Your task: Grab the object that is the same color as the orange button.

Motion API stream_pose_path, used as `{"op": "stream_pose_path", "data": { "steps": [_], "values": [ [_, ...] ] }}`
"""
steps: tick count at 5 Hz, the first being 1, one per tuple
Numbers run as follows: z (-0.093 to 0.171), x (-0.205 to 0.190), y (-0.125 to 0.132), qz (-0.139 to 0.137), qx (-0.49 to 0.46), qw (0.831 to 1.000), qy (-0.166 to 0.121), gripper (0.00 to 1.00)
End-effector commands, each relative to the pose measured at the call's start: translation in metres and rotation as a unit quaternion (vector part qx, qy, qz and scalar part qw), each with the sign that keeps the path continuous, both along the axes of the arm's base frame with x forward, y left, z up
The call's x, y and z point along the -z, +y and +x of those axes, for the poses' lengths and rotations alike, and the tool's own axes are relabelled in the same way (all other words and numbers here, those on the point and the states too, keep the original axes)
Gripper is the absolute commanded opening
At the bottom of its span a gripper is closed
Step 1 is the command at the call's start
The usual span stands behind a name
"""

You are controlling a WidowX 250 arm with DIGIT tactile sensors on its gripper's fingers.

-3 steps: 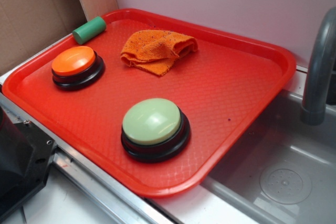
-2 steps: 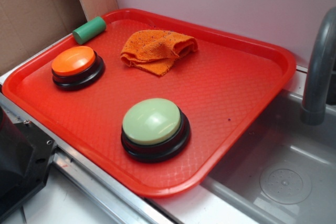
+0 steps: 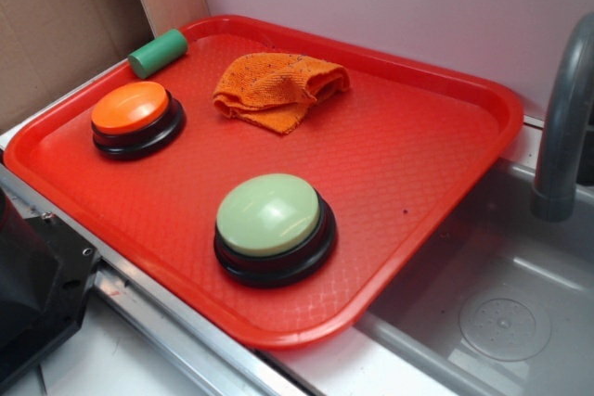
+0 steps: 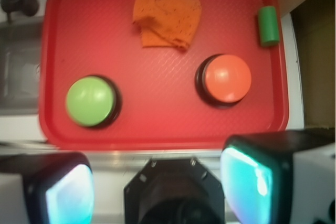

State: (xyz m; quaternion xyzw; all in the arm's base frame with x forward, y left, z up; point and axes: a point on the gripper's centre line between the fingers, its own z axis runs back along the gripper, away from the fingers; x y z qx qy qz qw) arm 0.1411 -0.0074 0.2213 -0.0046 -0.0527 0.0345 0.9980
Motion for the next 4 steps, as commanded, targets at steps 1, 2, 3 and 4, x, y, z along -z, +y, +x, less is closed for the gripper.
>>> {"op": "stream_pose_path", "data": {
  "steps": [1,2,3,4],
  "values": [
    [0.046,0.04,0.01,0.021,-0.008,0.998,-0.057,1.0],
    [0.071,0.068,0.022,0.001,-0.018,0.996,-0.083,1.0],
    [0.091,0.095,0.041,0.007,-0.032,0.993,-0.116,1.0],
    [0.105,0.117,0.052,0.0,-0.051,0.994,-0.094,1.0]
  ]
}}
